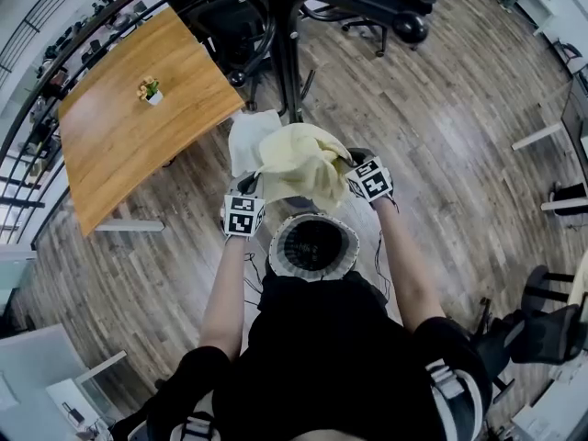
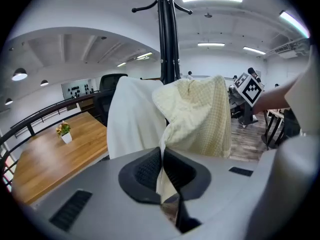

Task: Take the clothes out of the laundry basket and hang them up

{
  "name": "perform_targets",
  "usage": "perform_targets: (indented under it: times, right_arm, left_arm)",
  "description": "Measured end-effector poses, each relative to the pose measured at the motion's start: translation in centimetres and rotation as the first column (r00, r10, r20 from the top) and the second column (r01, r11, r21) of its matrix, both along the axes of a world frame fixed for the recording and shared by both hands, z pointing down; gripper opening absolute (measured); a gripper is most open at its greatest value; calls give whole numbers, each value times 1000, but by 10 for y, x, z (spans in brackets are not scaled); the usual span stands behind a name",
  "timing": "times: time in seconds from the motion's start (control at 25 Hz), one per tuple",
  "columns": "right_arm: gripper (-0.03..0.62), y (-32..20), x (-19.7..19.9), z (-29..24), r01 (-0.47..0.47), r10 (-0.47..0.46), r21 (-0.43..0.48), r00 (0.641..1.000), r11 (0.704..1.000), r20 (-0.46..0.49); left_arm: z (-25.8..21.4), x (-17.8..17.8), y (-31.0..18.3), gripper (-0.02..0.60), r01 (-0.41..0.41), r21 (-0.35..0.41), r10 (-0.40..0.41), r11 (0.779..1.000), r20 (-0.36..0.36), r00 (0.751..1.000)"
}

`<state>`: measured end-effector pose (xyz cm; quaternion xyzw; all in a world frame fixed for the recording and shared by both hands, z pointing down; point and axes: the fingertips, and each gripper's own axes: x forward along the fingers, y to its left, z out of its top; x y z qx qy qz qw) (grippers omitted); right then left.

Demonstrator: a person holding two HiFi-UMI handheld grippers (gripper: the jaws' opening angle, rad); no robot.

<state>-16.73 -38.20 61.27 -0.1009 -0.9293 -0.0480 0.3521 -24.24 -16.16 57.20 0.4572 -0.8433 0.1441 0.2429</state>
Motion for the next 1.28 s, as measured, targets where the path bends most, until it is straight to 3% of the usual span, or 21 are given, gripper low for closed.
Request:
perform_targets:
  times: [0.28,0.72,0.84,0.96,1.16,1.28]
  right_arm:
    - [161,6,11,1,-5,5,-34,1000,999,17]
    - [198,-4,33,-6,-67,77,-139,995,988,69]
    - [204,-8,37,-16,-97,120,-192,986,977,113]
    - [204,-10,40,-23,-115,152,-232,977,966,147]
    - [200,-4,51,-18,-124,158,-228,978,966,134]
    - [164,5,60,-16,-123,157,-244,979,962,127]
  left_arm:
    - [25,19,-11,29,-51,-11,50,999,-57,997]
    - [42,30,-18,32,-94,1,93,996,-80,992]
    - [43,30,-19,38,-92,10,93,996,-86,992]
    - [43,32,-21,106,-98,20,100,995,-96,990]
    - [40,39,-21,110,-117,52,122,992,-115,986]
    - [34,38,-17,110,-89,107,104,990,-149,983]
